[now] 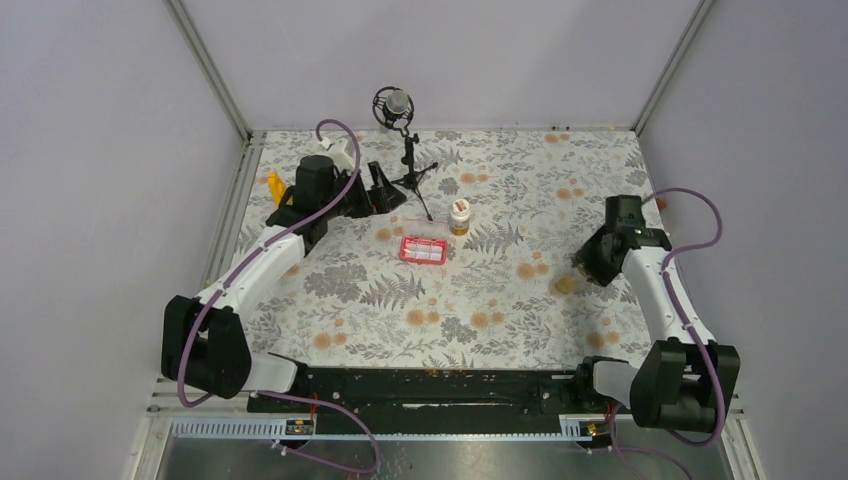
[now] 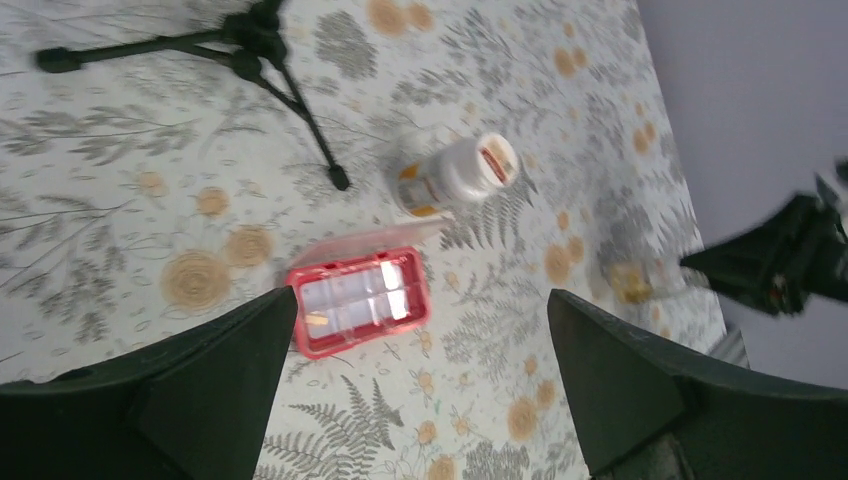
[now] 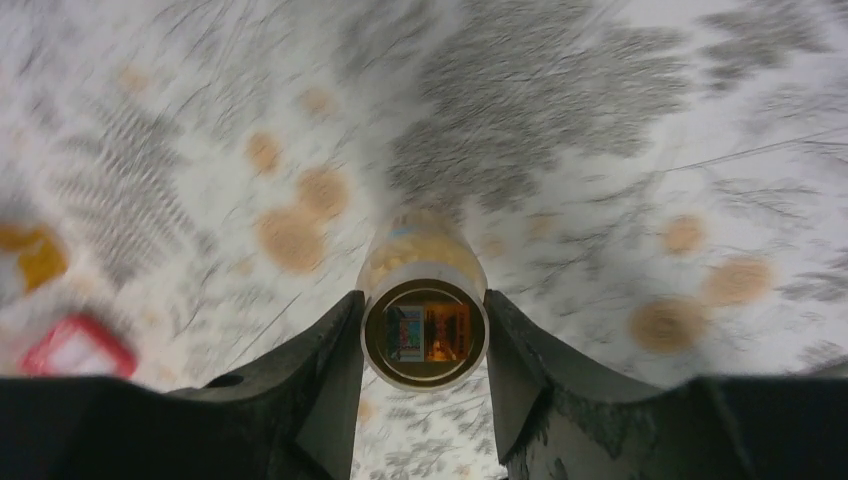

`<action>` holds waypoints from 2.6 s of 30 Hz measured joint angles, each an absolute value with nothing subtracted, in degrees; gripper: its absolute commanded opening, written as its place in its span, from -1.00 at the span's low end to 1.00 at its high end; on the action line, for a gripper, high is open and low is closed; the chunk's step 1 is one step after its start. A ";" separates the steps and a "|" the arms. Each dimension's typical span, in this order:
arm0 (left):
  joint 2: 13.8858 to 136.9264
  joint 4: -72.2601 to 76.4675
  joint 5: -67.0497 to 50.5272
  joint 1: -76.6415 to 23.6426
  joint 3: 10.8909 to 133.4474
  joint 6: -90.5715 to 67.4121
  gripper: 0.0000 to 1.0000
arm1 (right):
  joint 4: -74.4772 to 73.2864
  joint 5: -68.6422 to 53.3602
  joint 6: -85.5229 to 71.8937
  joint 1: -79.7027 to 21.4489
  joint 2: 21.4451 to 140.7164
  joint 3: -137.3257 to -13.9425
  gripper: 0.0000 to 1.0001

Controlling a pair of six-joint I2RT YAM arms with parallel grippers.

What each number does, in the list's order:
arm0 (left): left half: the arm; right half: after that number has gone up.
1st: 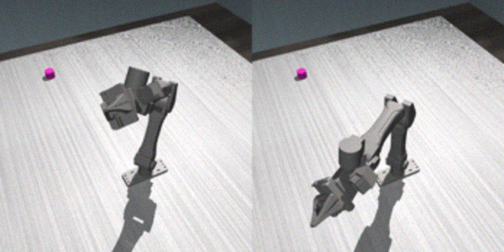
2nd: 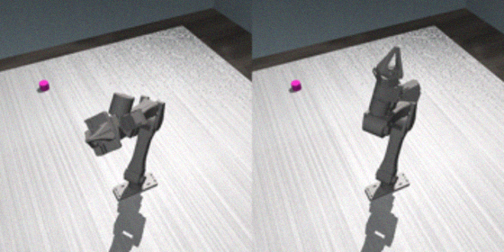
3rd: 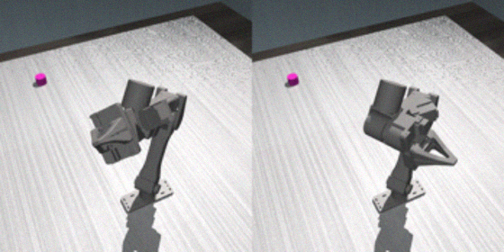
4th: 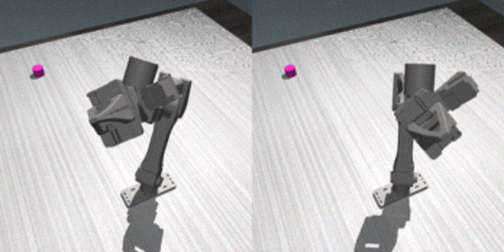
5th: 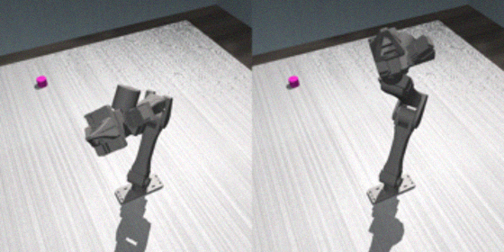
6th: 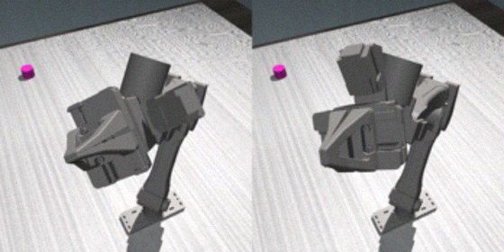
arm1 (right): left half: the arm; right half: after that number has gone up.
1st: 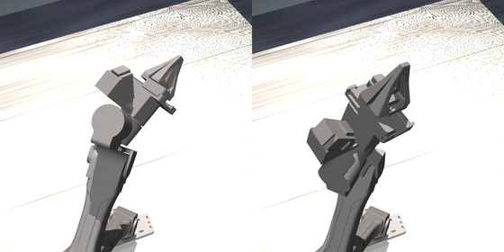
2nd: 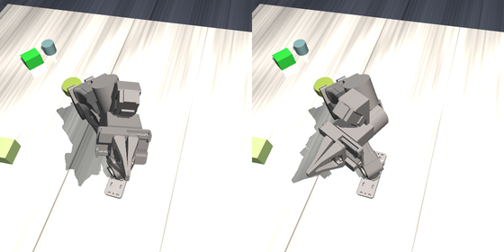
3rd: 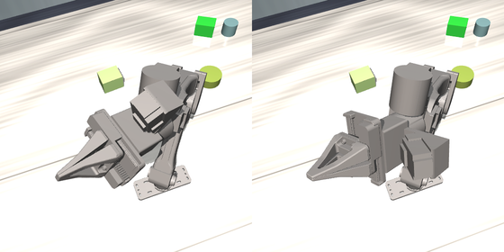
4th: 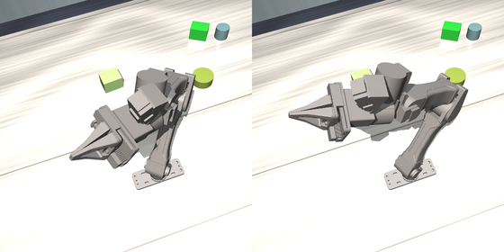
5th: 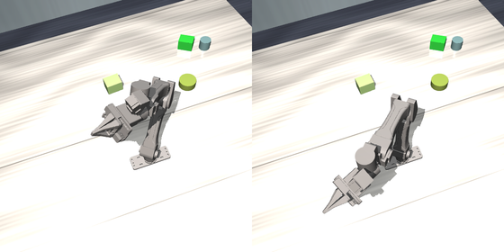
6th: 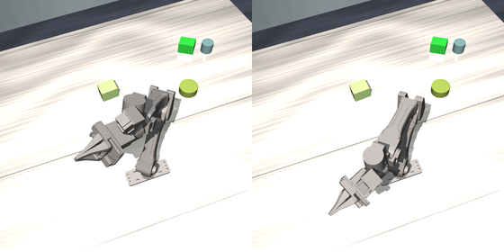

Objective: Sort the pills into containers

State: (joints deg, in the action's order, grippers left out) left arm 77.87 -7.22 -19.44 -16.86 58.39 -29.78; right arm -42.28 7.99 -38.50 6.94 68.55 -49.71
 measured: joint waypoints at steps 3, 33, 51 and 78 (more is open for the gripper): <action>77.87 -4.45 -23.73 -19.22 57.14 -27.11 0.96 | -39.29 -1.85 -36.45 1.76 69.04 -50.78 -0.50; 87.29 2.44 -48.05 -36.42 61.54 -11.70 -0.24 | -25.82 -41.58 -25.21 -20.36 78.72 -69.69 -0.35; 86.54 3.51 -39.99 -36.51 62.26 -17.76 -1.00 | -9.50 -19.22 -39.86 -27.38 75.50 -65.98 0.43; 82.76 21.91 -47.29 -30.65 58.85 -34.35 -1.00 | 7.92 -29.89 -38.39 -24.99 71.83 -61.52 -1.00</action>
State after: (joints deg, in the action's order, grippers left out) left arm 82.76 21.91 -47.29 -30.65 58.85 -34.35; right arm 7.92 -29.89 -38.39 -24.99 71.83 -61.52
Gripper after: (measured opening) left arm 0.534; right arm 0.487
